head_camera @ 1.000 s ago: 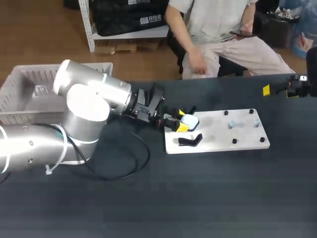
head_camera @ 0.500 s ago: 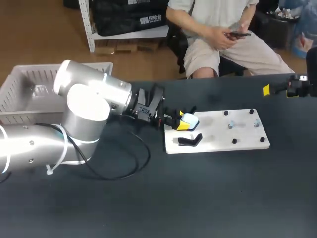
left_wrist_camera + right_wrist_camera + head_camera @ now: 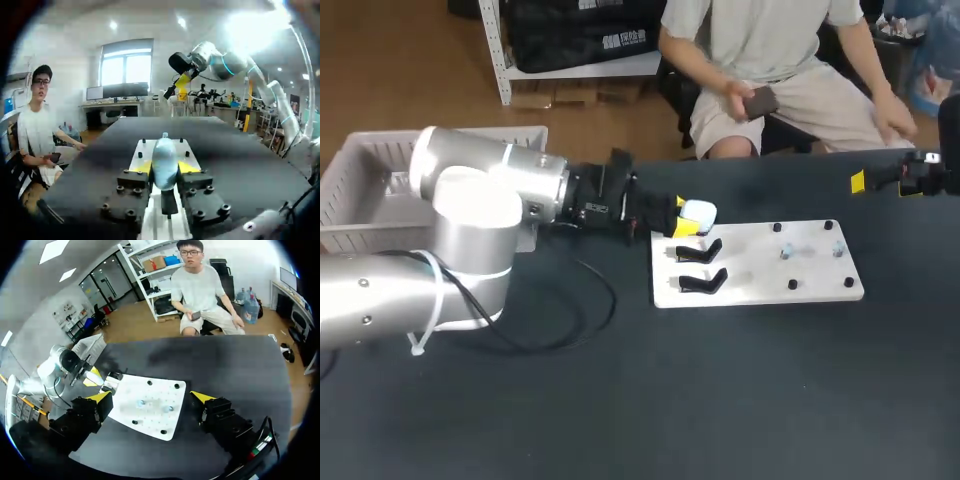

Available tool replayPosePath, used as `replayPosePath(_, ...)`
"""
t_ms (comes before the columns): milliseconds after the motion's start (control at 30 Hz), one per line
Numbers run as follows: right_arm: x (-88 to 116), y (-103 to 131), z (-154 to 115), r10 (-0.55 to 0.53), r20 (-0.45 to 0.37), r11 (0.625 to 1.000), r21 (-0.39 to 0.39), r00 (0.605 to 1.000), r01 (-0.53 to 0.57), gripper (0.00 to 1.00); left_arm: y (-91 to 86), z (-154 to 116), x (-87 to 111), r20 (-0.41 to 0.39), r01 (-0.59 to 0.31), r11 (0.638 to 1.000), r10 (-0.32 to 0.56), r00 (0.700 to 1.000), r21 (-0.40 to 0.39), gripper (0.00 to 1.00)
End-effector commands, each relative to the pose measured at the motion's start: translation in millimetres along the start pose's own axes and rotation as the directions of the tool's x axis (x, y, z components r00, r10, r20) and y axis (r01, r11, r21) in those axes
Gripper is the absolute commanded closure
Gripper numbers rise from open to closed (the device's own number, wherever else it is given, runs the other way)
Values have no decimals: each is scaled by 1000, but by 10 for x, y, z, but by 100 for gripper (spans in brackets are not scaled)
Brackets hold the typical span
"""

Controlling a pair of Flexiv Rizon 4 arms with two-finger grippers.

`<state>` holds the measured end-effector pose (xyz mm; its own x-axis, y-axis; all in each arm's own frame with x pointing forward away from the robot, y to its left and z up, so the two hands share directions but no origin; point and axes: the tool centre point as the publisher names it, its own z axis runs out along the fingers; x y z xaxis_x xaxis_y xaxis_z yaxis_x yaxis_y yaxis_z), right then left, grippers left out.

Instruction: Pick up each earbud case from the left stands, insert the matching earbuds, close the lid, and place the case in the box.

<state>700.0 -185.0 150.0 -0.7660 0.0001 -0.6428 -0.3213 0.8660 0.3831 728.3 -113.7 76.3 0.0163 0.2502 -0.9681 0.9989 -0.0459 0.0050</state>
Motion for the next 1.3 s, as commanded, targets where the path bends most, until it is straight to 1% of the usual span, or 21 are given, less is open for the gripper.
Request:
replayPosePath(33, 0, 0, 0, 0, 0, 1000, 0, 1000, 0, 0, -248, -163, -139, 115, -11, 997, 20, 993, -79, 100)
replayPosePath(67, 0, 0, 0, 0, 0, 1000, 0, 1000, 0, 0, -259, -171, -163, 139, -18, 996, 31, 990, -91, 100)
replayPosePath(233, 0, 0, 0, 0, 0, 1000, 0, 1000, 0, 0, -320, -240, -274, 198, -40, 994, 61, 978, -105, 100)
replayPosePath(1300, 0, 0, 0, 0, 0, 1000, 0, 1000, 0, 0, -320, -240, -274, 198, -40, 994, 61, 978, -105, 100)
